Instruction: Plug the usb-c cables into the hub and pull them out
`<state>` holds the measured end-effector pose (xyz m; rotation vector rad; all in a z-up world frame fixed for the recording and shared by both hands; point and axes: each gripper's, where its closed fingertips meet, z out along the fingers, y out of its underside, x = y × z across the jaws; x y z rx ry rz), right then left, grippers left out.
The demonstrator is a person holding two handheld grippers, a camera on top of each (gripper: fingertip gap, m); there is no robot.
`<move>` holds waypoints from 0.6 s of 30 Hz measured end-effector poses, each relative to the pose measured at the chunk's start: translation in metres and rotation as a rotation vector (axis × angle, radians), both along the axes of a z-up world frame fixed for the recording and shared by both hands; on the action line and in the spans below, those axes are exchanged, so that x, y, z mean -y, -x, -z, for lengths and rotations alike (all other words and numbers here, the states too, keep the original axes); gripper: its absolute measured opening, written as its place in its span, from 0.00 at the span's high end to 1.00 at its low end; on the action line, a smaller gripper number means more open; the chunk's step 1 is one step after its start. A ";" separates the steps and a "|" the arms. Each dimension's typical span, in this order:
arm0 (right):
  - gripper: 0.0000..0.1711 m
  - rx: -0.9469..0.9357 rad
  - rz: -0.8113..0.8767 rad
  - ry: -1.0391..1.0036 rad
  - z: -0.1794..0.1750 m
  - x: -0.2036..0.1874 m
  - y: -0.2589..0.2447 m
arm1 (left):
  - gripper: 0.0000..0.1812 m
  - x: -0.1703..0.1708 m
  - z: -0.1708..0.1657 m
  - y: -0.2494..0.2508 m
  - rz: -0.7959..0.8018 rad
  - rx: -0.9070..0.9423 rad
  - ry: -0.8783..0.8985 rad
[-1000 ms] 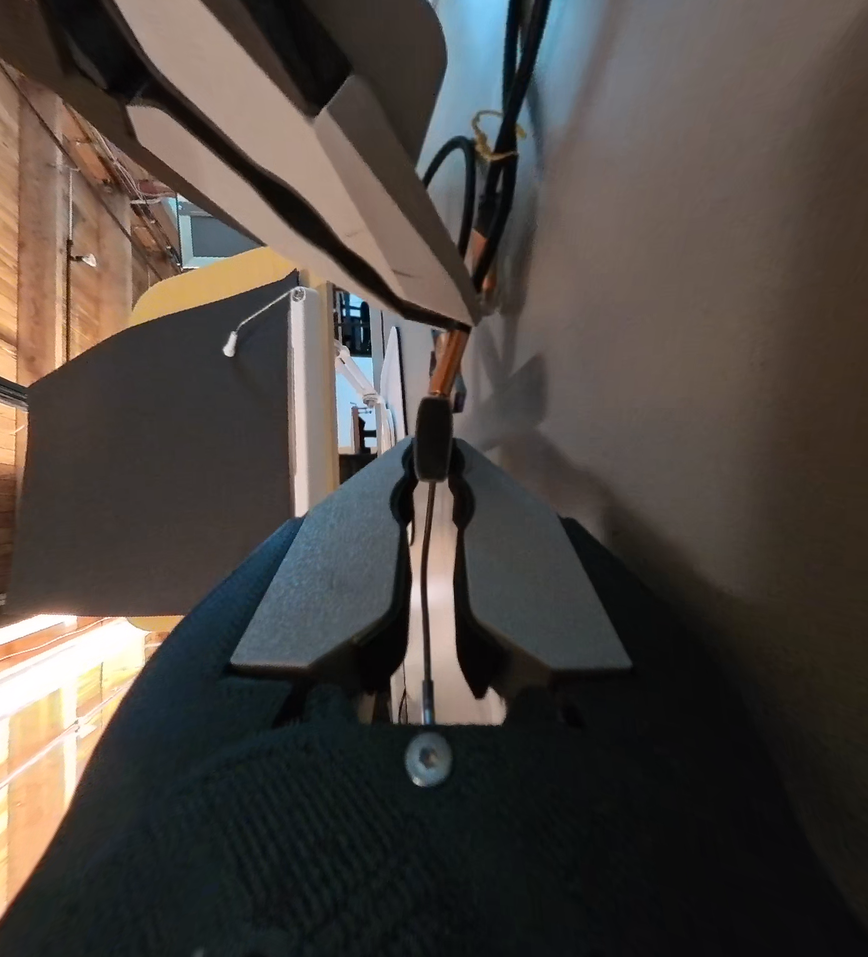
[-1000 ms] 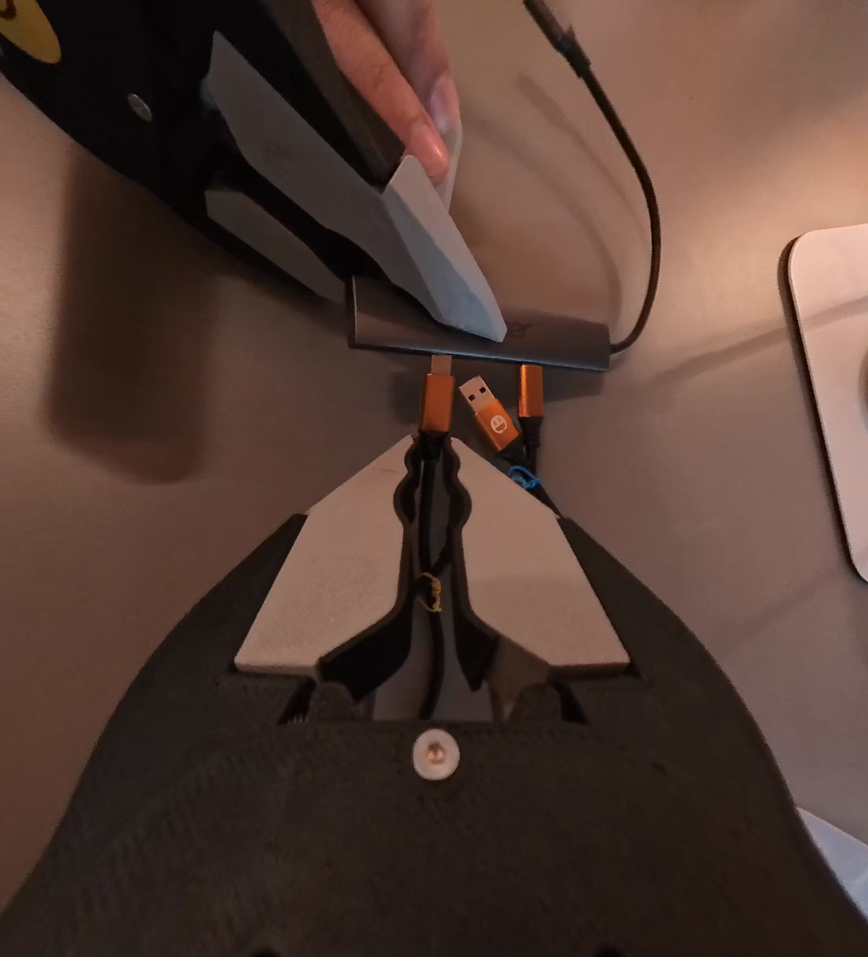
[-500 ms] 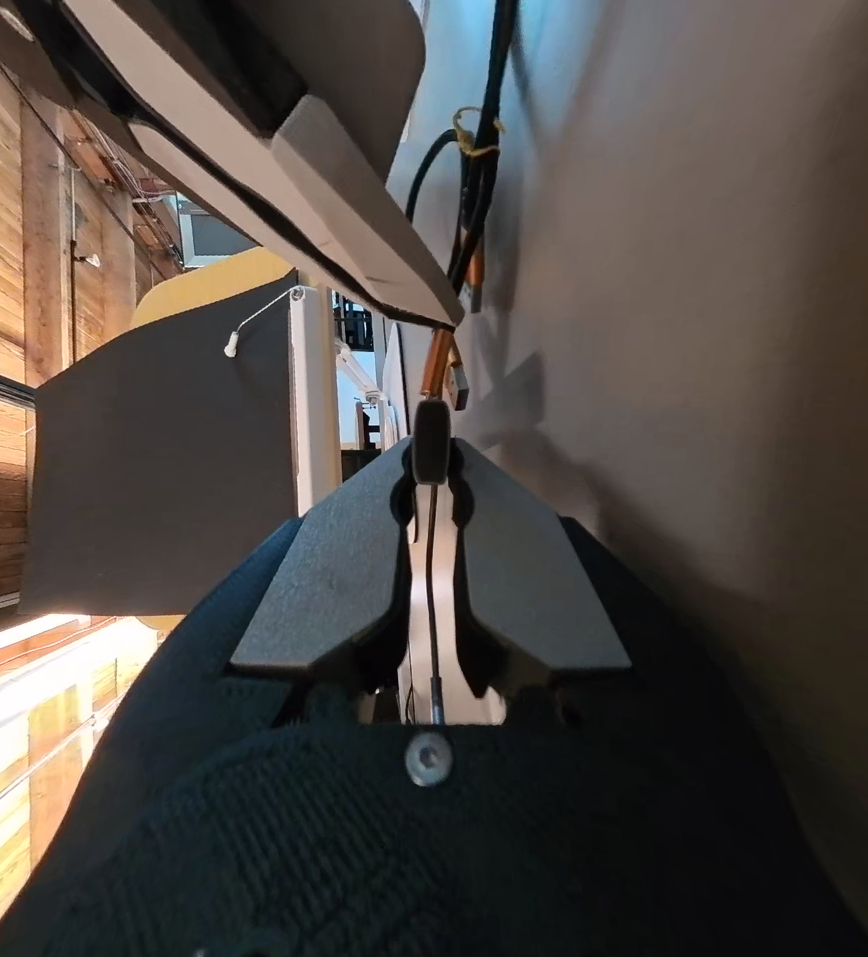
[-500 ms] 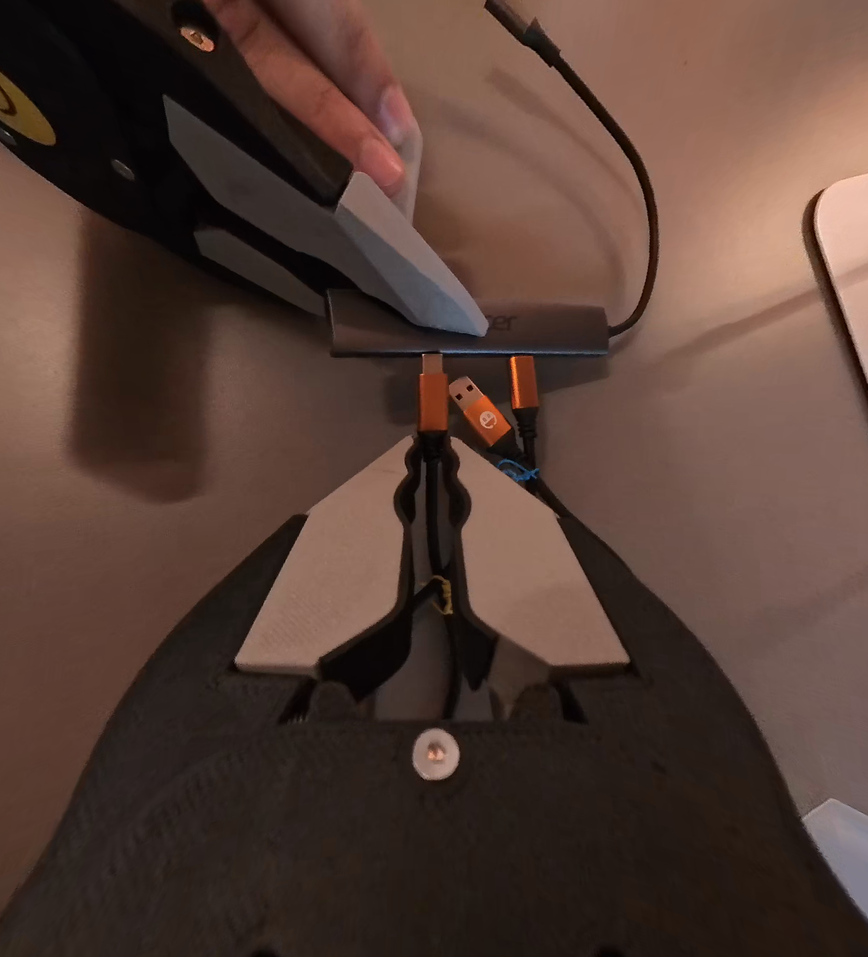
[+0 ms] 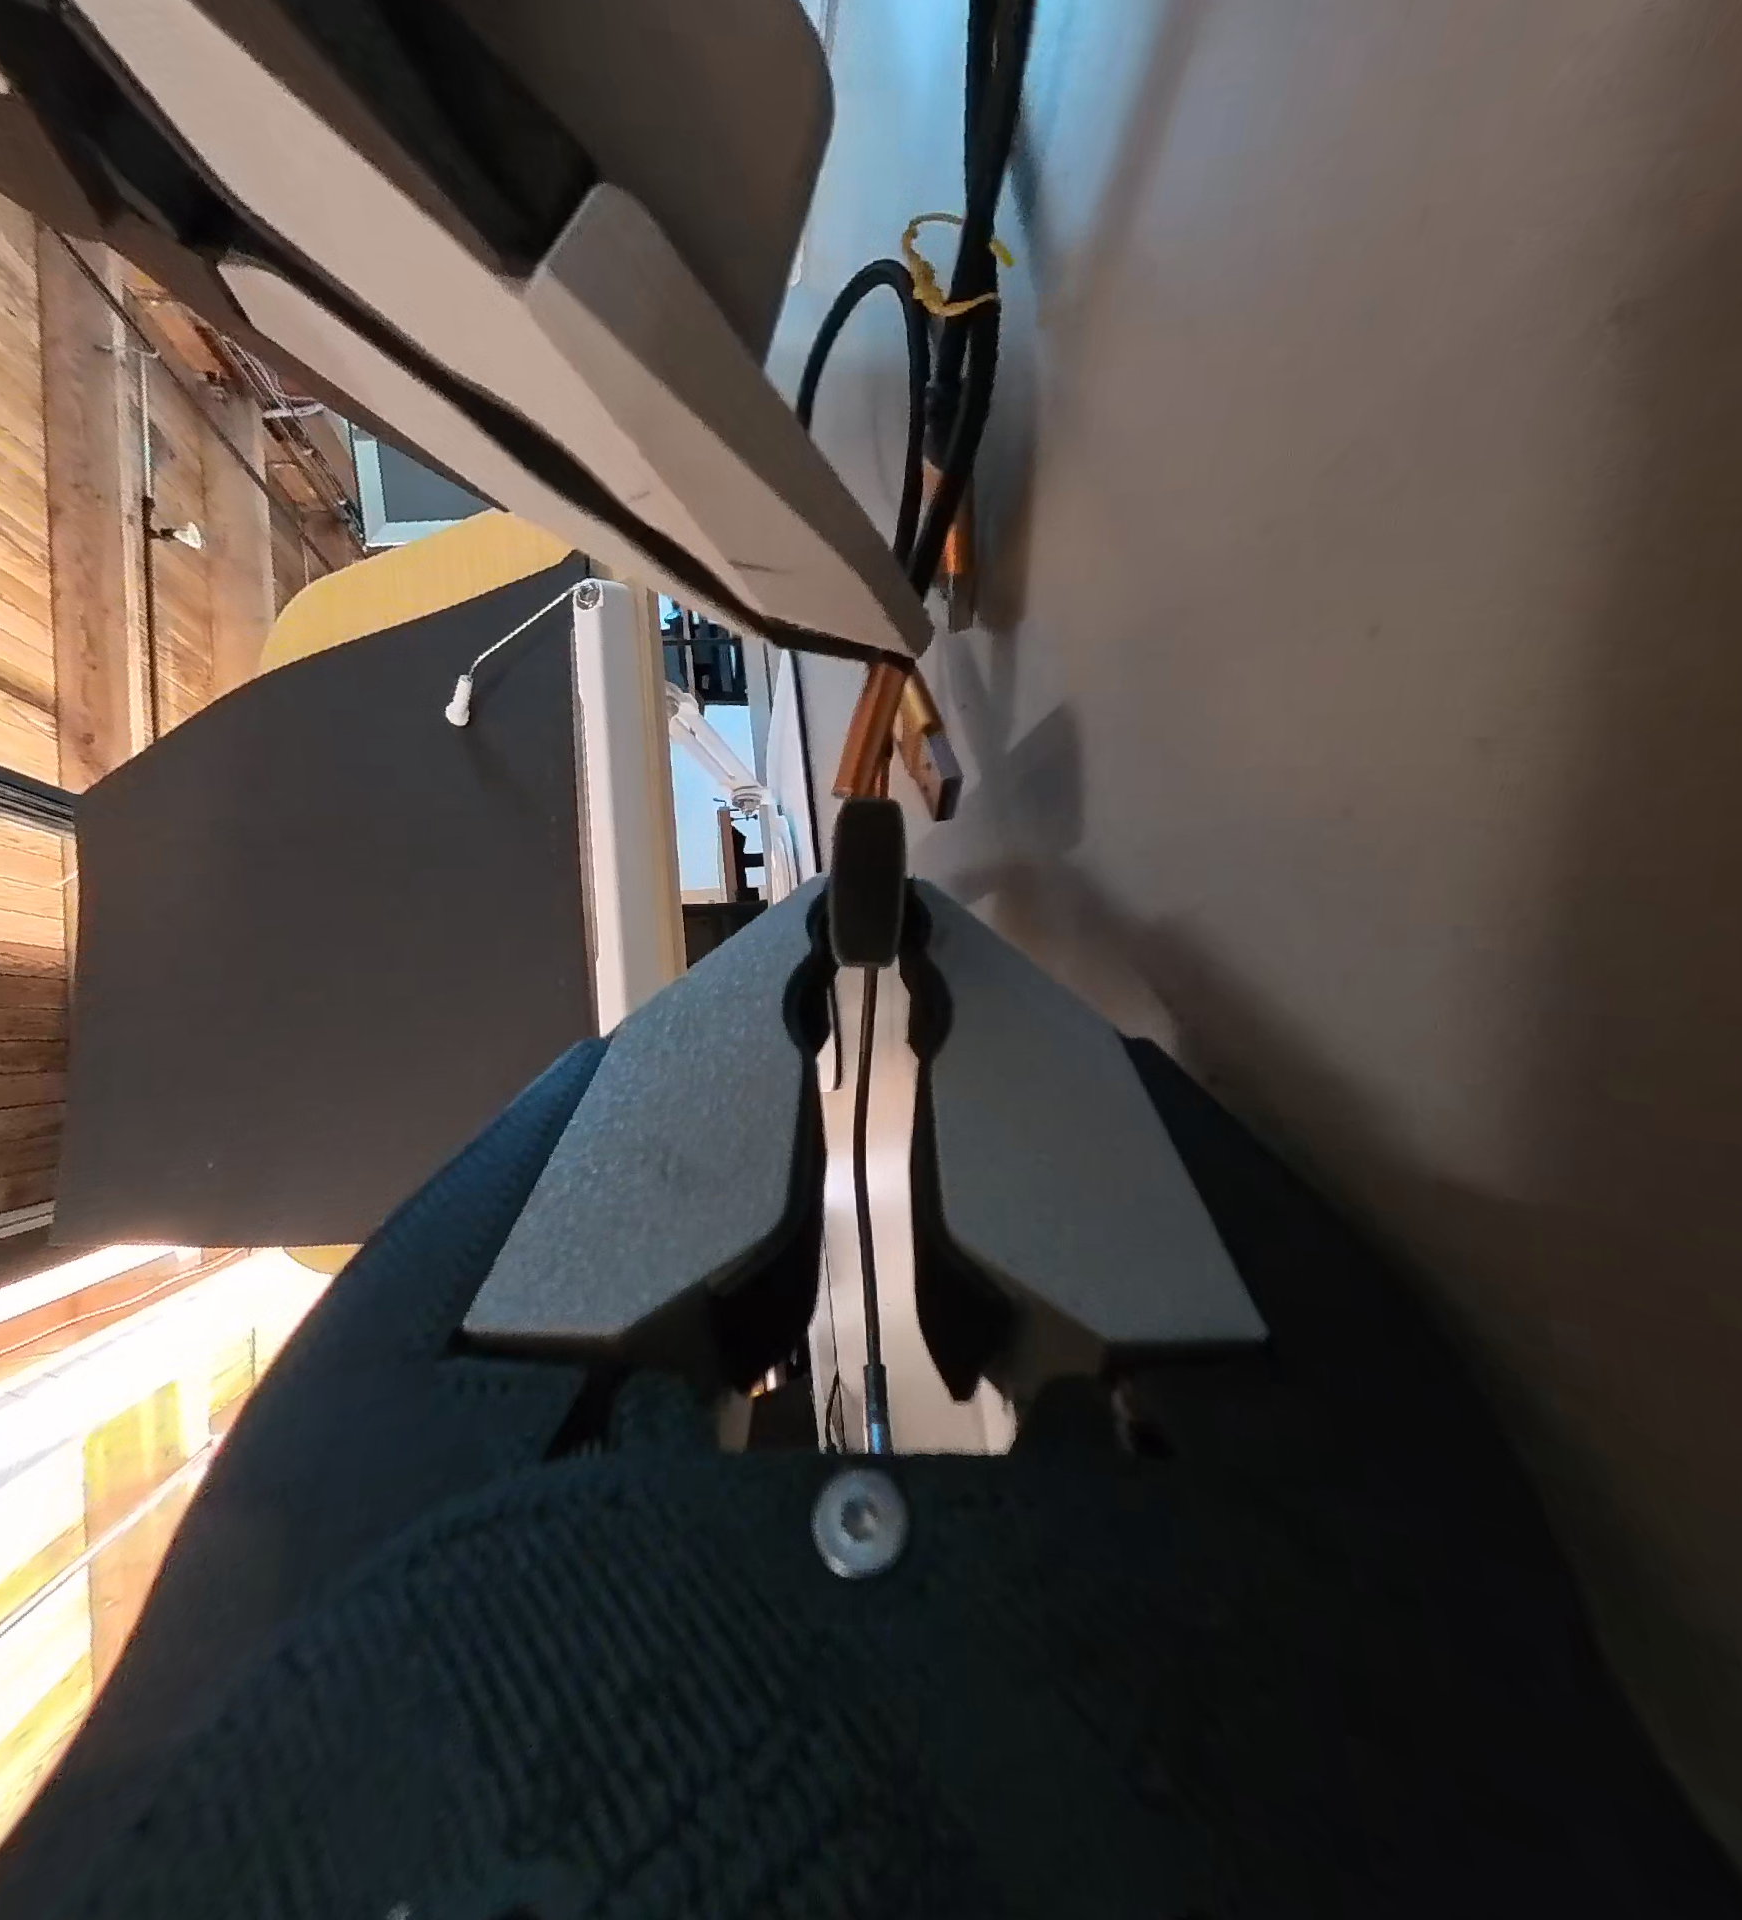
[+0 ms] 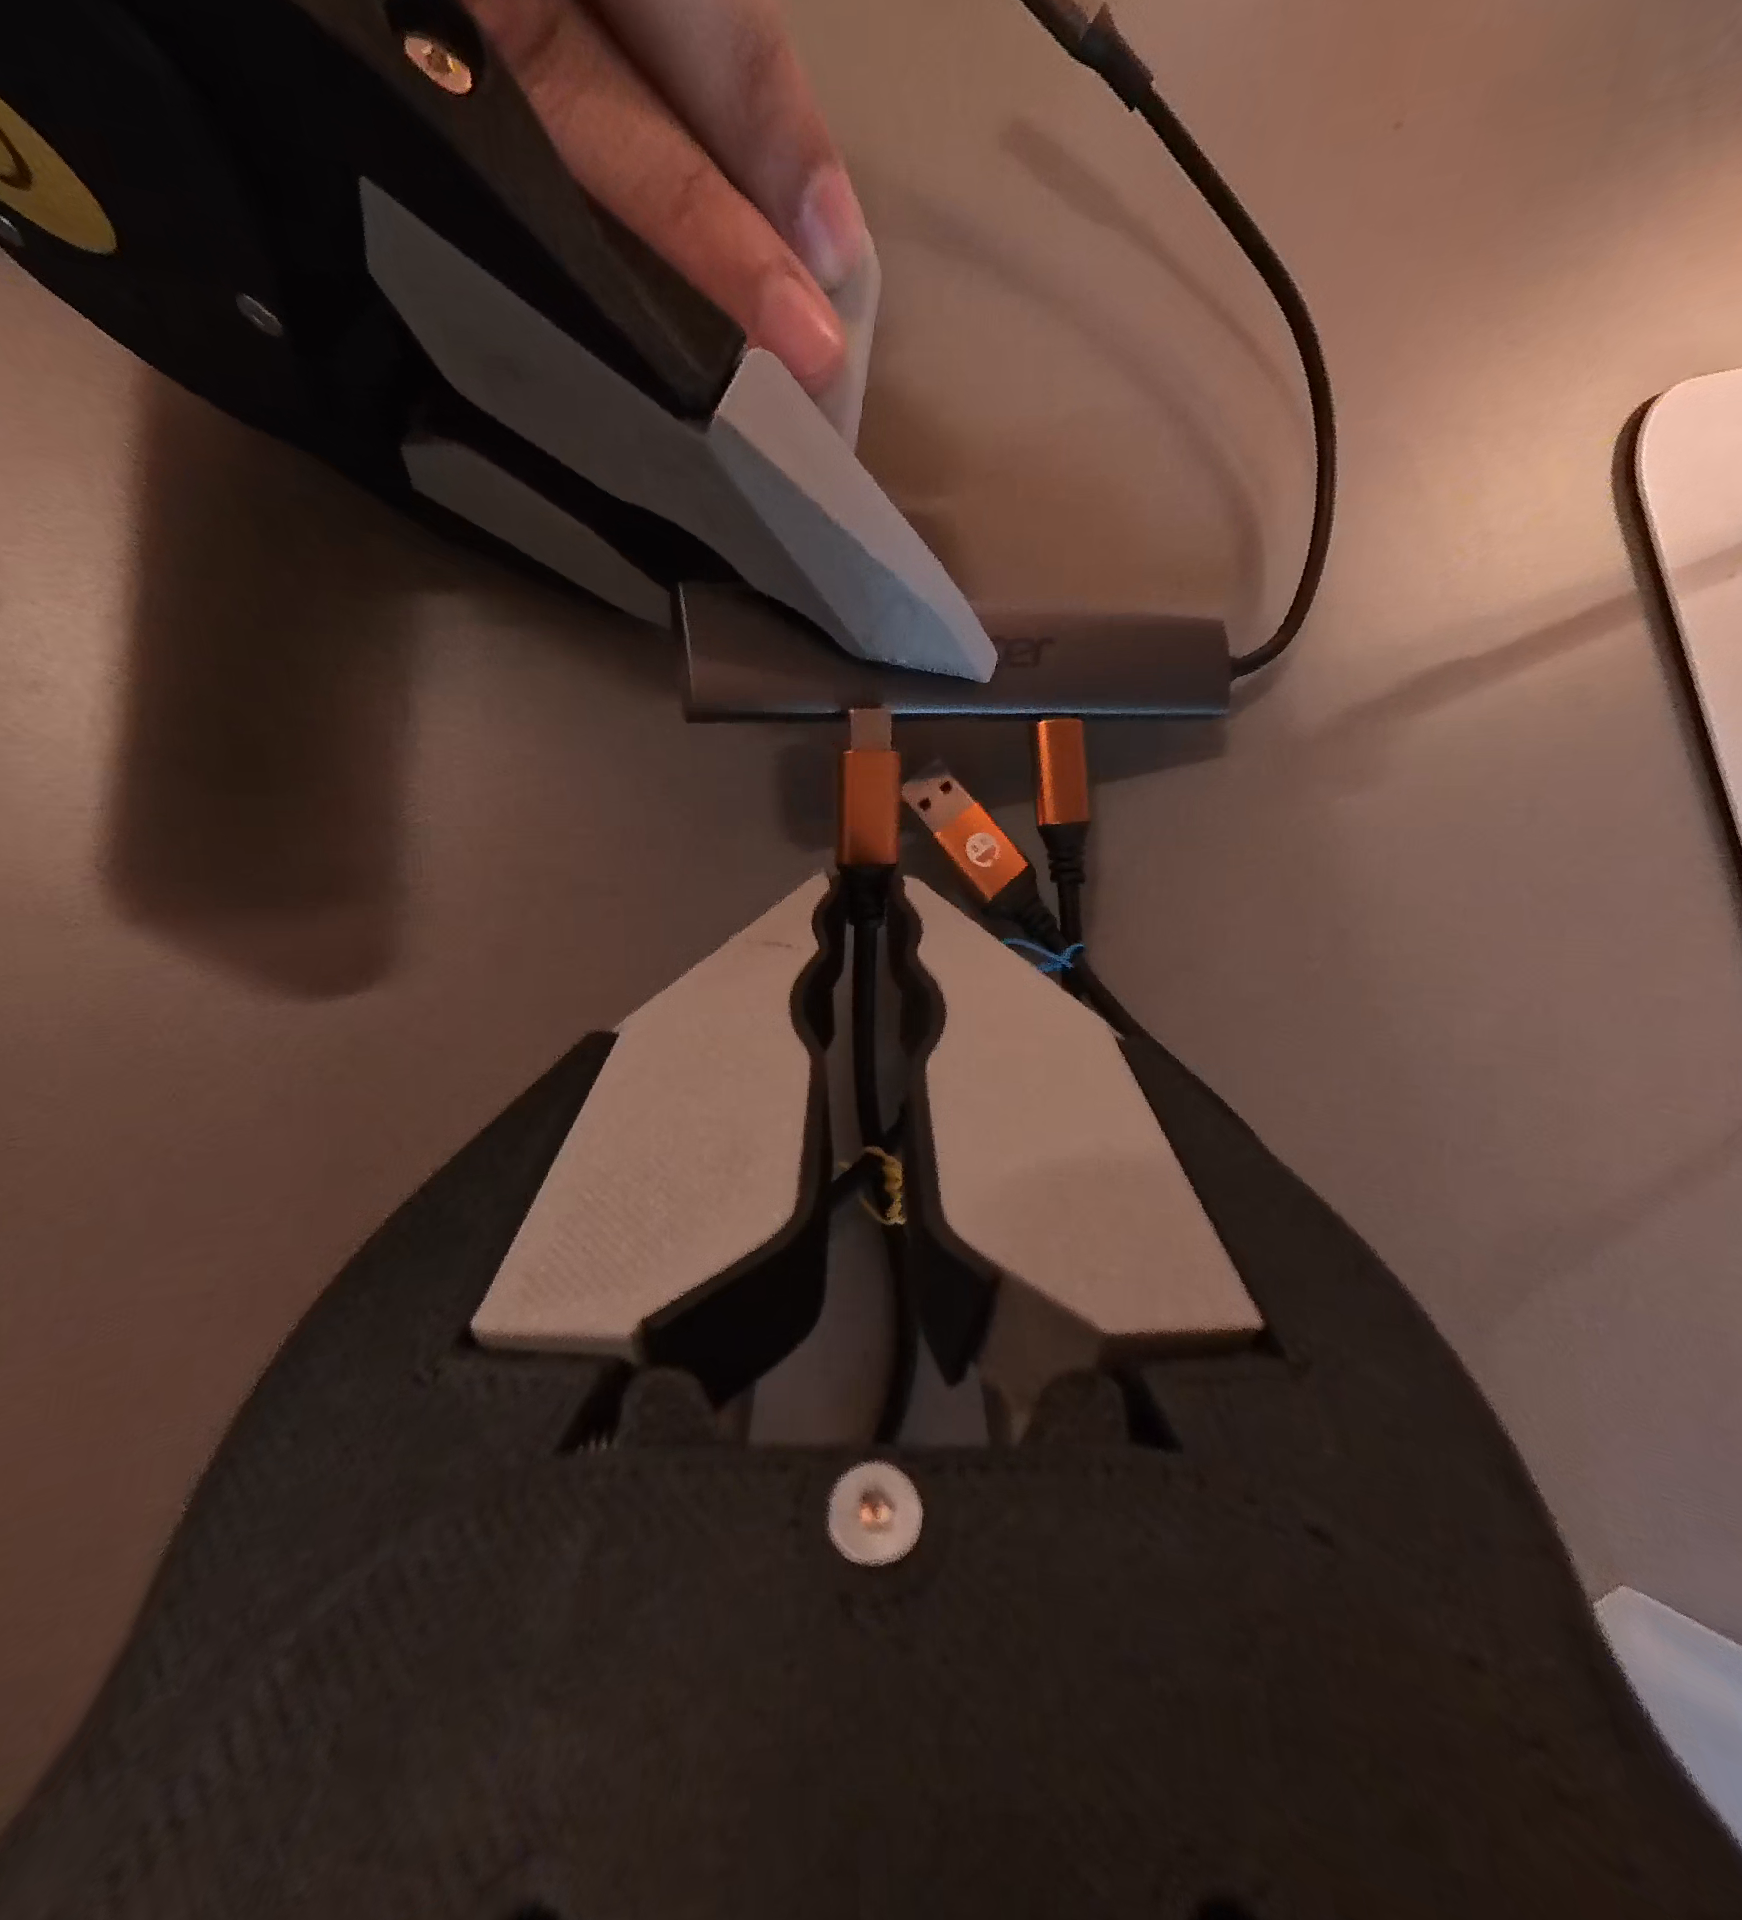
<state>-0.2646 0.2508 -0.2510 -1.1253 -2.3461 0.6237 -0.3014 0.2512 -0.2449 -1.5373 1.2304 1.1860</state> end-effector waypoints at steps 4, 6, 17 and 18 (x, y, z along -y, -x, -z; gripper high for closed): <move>0.97 0.016 0.000 -0.026 0.005 -0.001 -0.001 | 0.95 0.000 -0.002 0.002 -0.007 0.011 -0.006; 0.97 0.005 -0.002 -0.031 0.004 0.000 0.000 | 0.95 0.000 -0.001 0.002 -0.008 0.011 -0.005; 0.97 0.000 -0.008 -0.046 0.003 0.000 -0.001 | 0.95 0.000 0.001 -0.001 0.001 0.001 0.003; 0.97 0.001 -0.008 -0.046 0.003 0.000 -0.001 | 0.95 0.000 0.001 -0.001 0.001 -0.002 0.003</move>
